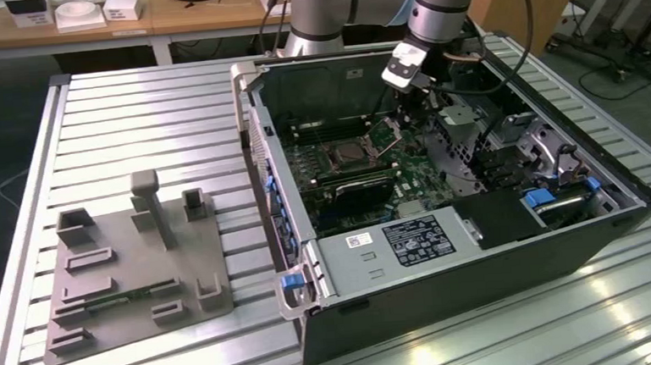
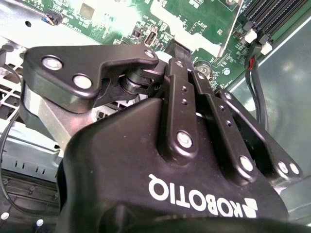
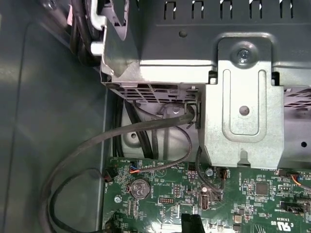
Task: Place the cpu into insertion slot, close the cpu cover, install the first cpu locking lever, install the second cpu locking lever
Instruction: 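Close the cpu cover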
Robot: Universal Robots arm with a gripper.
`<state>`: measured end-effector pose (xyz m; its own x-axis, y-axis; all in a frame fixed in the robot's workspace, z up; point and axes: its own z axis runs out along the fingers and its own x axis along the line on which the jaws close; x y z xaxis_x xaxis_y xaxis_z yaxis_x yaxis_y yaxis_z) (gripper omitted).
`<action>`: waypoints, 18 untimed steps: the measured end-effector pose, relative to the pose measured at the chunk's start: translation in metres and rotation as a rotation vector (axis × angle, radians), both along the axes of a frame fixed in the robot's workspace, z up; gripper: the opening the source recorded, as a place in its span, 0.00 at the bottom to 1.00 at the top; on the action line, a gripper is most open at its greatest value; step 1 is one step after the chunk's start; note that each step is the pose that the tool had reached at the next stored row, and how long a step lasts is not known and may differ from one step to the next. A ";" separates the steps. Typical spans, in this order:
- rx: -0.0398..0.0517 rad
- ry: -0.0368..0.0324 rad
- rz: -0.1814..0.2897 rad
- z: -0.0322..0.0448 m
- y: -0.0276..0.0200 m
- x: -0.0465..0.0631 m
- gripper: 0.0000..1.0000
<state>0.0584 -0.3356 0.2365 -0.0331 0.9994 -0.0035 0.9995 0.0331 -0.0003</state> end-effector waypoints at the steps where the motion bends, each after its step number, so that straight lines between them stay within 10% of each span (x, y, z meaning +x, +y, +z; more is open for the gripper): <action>1: 0.0002 0.0007 0.001 -0.0002 0.0001 0.000 0.10; 18: 0.0003 0.0016 0.006 -0.0004 0.0001 -0.008 0.10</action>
